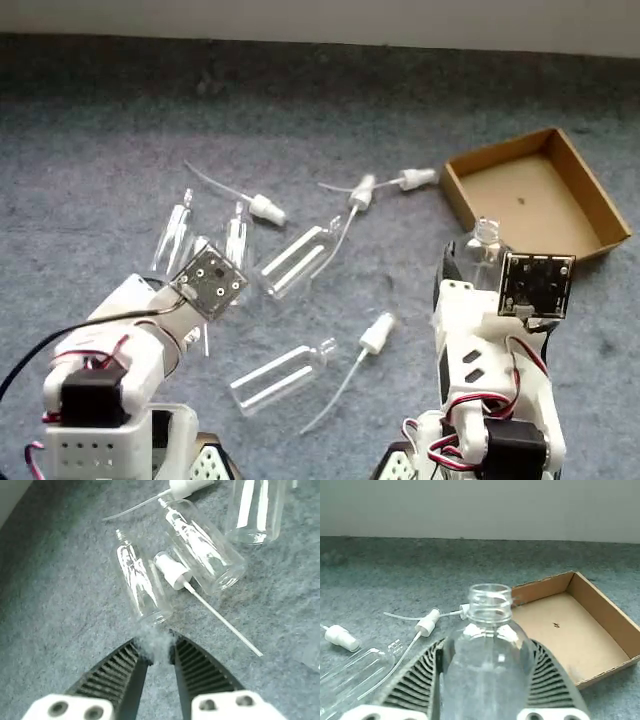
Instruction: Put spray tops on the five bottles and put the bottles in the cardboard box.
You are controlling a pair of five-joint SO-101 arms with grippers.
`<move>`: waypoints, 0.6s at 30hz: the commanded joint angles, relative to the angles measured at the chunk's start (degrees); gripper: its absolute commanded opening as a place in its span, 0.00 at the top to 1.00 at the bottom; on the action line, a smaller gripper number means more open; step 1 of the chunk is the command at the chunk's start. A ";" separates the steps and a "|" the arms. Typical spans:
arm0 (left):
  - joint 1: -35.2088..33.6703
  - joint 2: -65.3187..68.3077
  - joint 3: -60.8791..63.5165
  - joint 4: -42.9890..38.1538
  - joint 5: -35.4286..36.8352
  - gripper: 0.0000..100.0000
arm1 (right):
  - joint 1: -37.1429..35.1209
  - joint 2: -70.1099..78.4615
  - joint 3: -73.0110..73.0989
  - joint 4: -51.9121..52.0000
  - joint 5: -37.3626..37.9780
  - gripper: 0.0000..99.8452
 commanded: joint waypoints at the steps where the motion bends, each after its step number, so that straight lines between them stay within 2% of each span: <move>1: 8.48 14.02 -8.84 1.67 -0.09 0.99 | 0.84 1.01 2.07 -0.31 -0.62 0.92; 4: 13.85 20.70 -12.97 2.90 5.27 0.99 | 1.19 1.01 5.23 -2.59 -0.35 0.92; 9: 25.01 29.14 -19.82 2.81 16.26 0.99 | 6.90 1.01 7.87 -6.55 -0.18 0.92; 13: 34.07 34.95 -23.52 2.64 26.73 0.89 | 9.54 1.01 7.96 -6.64 -0.18 0.92; 18: 38.37 41.36 -25.89 0.35 43.69 0.80 | 12.44 1.01 7.87 -6.81 -0.09 0.92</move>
